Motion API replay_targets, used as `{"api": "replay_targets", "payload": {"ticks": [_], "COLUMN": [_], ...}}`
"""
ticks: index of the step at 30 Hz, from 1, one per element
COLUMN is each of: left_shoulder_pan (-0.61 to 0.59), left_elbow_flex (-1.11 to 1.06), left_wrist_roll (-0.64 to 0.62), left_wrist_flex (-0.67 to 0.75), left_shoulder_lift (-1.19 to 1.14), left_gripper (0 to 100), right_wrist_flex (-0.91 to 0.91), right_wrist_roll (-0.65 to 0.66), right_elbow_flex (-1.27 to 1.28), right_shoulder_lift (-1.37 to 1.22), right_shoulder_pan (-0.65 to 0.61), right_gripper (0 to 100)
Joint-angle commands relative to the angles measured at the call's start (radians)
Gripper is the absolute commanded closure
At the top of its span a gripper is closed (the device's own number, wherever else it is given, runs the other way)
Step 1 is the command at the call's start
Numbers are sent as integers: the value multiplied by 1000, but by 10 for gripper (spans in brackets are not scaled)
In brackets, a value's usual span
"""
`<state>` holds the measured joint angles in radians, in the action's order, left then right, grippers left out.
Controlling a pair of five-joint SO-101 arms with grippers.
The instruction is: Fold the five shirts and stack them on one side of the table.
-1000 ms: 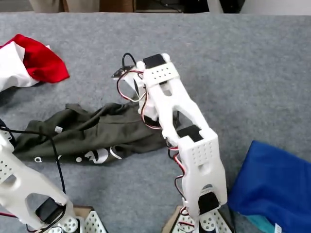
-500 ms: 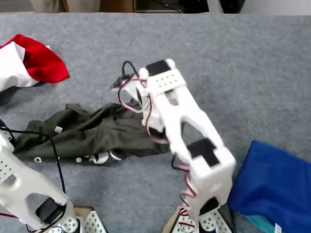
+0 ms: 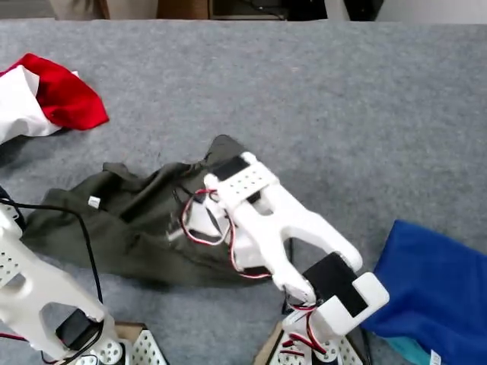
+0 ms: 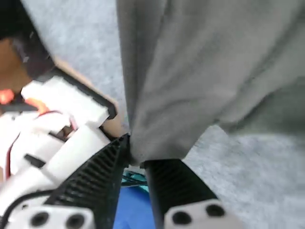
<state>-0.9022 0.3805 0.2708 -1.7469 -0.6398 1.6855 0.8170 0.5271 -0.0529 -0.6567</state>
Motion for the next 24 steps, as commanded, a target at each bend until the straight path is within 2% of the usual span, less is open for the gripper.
{"api": "replay_targets", "payload": {"ticks": [1,6,11,14,21,24], "left_shoulder_pan": [-8,-8,-8,-8,-8,-8], "left_elbow_flex": [3,3,3,3,3,3], "left_wrist_roll": [8,8,8,8,6,8], "left_wrist_flex": [-14,-14,-14,-14,-14,-14], "left_shoulder_lift": [61,61,59,59,59,59], "left_gripper": [978,978,978,978,977,977], "right_wrist_flex": [11,49,101,101,52,20], "right_wrist_roll": [81,80,83,68,-52,-71], "right_elbow_flex": [39,-50,-272,-360,-421,-452], "right_shoulder_lift": [41,81,143,142,-44,-101], "right_shoulder_pan": [-15,48,139,137,-25,-74], "right_gripper": [969,841,797,818,982,987]}}
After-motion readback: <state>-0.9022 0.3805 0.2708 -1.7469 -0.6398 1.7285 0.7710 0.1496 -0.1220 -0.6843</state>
